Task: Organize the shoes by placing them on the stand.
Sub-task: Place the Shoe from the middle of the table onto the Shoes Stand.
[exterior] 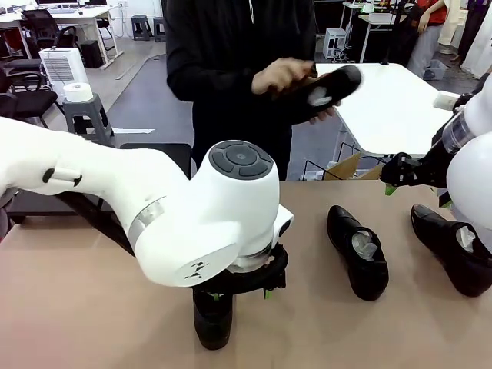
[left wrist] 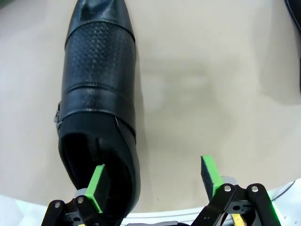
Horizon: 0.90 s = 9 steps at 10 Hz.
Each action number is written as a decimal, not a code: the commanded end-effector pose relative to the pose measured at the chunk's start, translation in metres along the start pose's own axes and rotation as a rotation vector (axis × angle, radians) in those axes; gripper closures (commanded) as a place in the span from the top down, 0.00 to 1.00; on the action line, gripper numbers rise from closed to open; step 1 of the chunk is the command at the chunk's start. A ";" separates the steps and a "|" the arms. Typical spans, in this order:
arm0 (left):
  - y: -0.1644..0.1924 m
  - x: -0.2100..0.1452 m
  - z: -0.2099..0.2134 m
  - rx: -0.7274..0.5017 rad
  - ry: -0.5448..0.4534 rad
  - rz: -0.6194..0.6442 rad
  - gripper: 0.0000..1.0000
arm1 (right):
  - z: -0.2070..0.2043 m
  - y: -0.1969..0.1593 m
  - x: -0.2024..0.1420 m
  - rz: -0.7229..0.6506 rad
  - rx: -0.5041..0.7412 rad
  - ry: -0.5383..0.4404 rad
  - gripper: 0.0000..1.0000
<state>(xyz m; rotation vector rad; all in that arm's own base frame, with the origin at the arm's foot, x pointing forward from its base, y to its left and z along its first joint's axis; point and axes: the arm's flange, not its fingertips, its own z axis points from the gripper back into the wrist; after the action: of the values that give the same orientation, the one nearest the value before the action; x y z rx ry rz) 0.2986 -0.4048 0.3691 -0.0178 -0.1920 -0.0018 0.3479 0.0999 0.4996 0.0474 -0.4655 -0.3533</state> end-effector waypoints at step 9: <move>0.003 0.015 -0.024 0.074 0.030 0.037 0.00 | -0.001 0.001 0.003 -0.007 0.017 -0.009 1.00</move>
<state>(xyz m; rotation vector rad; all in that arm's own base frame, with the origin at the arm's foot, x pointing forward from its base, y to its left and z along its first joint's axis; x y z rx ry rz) 0.3161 -0.3992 0.3475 0.0226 -0.1375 0.0332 0.3479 0.0999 0.4996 0.0475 -0.4656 -0.3533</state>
